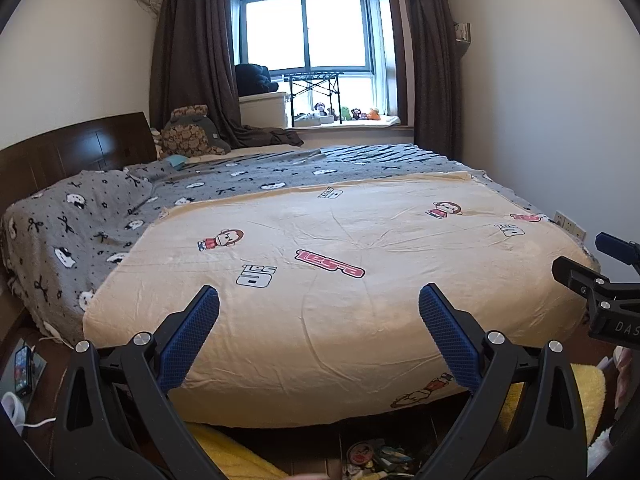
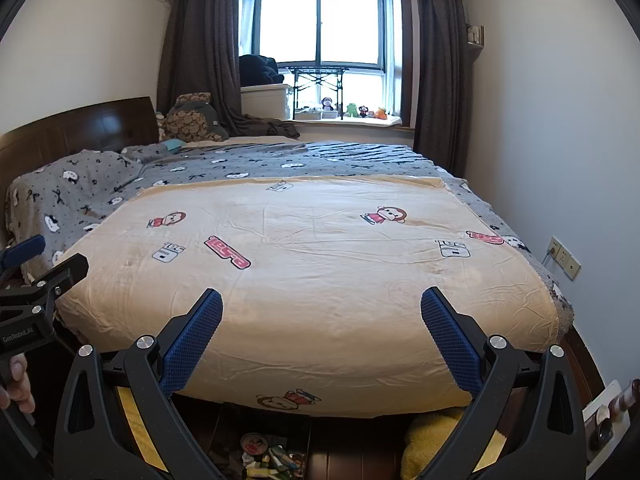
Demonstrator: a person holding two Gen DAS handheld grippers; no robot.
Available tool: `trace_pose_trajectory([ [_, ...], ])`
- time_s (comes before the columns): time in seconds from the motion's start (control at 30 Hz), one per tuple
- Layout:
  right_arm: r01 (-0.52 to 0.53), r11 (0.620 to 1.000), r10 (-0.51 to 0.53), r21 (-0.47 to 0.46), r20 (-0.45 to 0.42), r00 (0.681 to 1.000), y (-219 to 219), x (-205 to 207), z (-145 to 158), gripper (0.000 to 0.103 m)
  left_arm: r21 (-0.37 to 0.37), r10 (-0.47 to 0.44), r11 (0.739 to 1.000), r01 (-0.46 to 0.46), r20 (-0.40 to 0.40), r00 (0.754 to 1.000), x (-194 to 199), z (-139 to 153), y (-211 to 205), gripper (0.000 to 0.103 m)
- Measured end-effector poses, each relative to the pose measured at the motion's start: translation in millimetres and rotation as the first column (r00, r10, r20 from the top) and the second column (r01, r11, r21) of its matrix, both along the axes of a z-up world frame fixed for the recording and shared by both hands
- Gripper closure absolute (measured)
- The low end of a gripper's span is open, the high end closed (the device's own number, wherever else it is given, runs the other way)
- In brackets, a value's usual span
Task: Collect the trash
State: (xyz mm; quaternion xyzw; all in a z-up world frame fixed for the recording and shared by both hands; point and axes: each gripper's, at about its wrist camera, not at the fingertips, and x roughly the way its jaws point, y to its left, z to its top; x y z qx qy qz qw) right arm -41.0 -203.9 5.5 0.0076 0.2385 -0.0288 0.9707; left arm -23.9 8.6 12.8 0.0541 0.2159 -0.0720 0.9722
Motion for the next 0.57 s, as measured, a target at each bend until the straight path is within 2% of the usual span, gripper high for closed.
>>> trace_pose_trajectory([
  [0.57,0.001,1.0,-0.001,-0.003,-0.003,1.0,-0.2,0.1,0.1,0.003,-0.008,-0.015,1.0,0.015,-0.014,1.0,3.8,0.0,0.1,0.008],
])
